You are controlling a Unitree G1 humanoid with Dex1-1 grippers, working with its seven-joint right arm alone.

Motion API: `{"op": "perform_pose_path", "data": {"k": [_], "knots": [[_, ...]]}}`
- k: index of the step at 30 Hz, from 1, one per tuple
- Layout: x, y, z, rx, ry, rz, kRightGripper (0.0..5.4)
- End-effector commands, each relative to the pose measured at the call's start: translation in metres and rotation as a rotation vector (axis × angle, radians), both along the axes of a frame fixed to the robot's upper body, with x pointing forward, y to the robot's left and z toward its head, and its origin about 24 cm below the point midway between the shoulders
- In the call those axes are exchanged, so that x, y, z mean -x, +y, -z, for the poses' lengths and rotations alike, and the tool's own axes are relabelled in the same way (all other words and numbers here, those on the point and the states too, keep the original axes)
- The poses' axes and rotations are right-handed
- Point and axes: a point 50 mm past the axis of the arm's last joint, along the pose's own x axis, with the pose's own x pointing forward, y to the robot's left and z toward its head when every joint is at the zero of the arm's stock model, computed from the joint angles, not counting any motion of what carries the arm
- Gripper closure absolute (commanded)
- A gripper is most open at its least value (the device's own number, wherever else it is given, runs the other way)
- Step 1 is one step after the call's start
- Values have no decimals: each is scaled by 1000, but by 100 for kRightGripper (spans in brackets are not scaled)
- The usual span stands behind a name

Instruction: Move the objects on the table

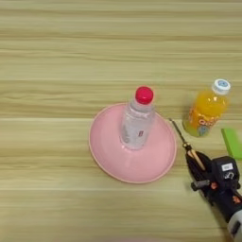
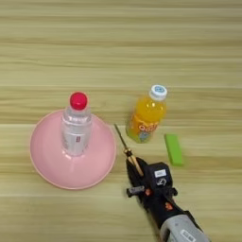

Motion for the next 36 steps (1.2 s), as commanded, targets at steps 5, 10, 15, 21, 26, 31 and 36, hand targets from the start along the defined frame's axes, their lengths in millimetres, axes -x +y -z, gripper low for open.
{"op": "perform_pose_path", "data": {"k": [5, 10, 15, 21, 26, 31, 36], "knots": [[6, -6, 5, 43, 52, 21, 448], [6, -6, 2, 70, 37, 15, 448], [6, -3, -2, 79, 14, 5, 448], [6, 2, -12, 88, -25, -10, 448], [6, 5, -22, 90, -59, -20, 449], [5, 8, -36, 82, -110, -25, 449], [5, 12, -48, 82, -149, -35, 449]]}}
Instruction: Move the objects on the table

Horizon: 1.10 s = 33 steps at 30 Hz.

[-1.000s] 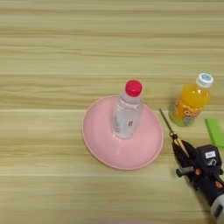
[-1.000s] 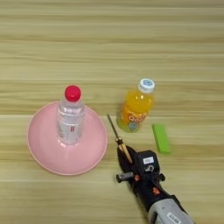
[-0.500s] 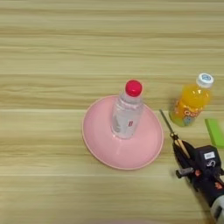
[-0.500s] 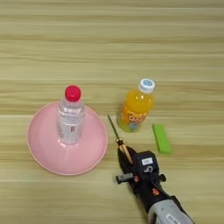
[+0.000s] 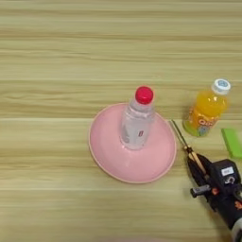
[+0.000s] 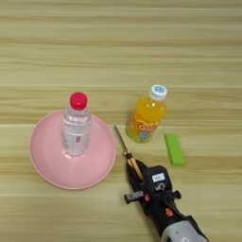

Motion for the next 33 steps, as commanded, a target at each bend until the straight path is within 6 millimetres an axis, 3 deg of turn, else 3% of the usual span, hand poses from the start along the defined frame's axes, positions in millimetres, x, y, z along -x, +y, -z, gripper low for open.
{"op": "perform_pose_path", "data": {"k": [1, 17, 33], "knots": [[-5, 1, -21, 11, -96, -4, 449], [-6, 6, -56, -34, -272, -38, 449], [-6, -7, -90, -49, -430, 39, 449]]}}
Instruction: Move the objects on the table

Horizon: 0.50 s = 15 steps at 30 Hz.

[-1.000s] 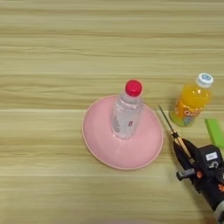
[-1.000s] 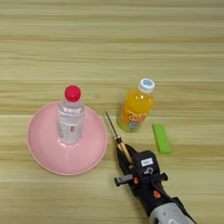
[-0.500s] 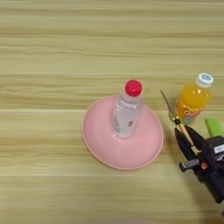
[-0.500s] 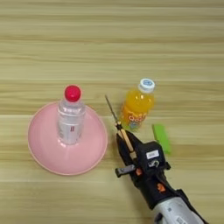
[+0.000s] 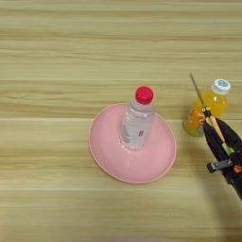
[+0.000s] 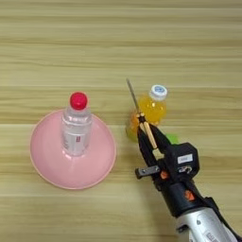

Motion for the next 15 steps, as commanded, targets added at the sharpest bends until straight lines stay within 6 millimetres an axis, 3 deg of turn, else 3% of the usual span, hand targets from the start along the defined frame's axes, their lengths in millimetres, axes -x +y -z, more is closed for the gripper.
{"op": "perform_pose_path", "data": {"k": [1, 15], "knots": [[-1, -5, -20, 16, -105, 23, 449], [2, -33, -36, 67, -148, 139, 449]]}}
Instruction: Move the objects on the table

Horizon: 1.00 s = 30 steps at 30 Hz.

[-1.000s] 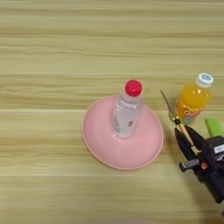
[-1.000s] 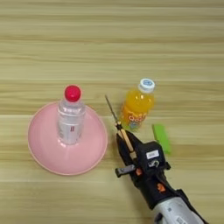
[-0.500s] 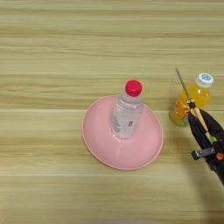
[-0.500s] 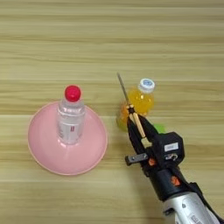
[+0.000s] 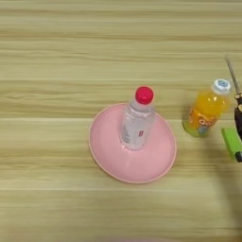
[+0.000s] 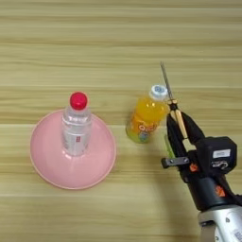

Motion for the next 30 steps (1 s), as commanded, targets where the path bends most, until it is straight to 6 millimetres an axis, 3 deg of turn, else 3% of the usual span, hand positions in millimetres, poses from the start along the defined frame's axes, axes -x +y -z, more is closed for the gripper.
{"op": "perform_pose_path", "data": {"k": [1, 9, 16, 22, 30], "knots": [[-1, -10, -17, 54, -76, 35, 449], [-4, -28, -7, 79, 5, 127, 449], [-8, -34, 12, 82, 100, 156, 449], [-10, -50, 42, 71, 240, 228, 449], [-11, -56, 55, 71, 301, 251, 449]]}}
